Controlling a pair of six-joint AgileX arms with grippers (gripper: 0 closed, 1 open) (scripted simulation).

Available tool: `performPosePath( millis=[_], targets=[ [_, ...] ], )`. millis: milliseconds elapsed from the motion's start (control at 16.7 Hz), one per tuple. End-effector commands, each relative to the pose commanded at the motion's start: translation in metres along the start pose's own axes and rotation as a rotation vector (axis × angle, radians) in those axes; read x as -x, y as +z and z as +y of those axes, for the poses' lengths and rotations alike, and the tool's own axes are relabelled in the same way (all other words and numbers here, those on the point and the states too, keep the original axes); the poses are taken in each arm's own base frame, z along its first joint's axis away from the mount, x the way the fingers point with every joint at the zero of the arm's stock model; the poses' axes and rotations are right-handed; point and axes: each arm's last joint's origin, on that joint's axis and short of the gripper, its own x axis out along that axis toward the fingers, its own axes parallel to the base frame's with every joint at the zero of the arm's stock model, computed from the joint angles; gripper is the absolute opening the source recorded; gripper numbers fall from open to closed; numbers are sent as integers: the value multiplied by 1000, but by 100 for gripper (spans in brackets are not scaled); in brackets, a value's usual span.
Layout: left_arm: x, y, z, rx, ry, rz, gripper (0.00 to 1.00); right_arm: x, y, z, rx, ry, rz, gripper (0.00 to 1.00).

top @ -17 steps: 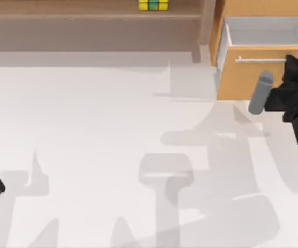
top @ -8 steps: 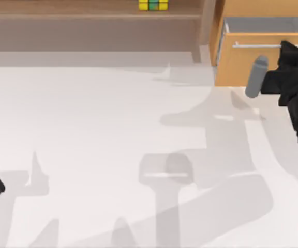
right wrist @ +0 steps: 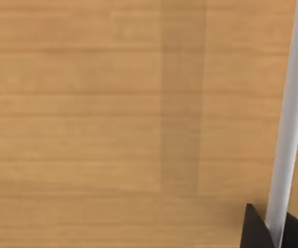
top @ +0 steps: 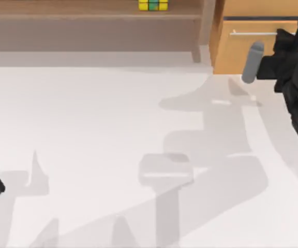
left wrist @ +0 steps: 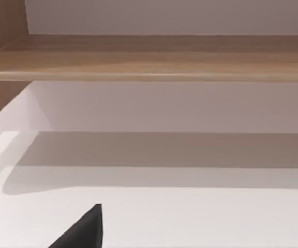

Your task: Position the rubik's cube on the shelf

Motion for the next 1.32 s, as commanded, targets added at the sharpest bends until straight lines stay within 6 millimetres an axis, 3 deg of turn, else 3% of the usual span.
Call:
performPosePath(
  millis=[240,540,1320],
  targets=[
    [0,0,0,0,0,0,100,-24,-1,-1,0,0,0,0],
    [0,0,0,0,0,0,100,-26,-1,-1,0,0,0,0],
    [0,0,0,0,0,0,100,-26,-1,-1,0,0,0,98]
  ],
)
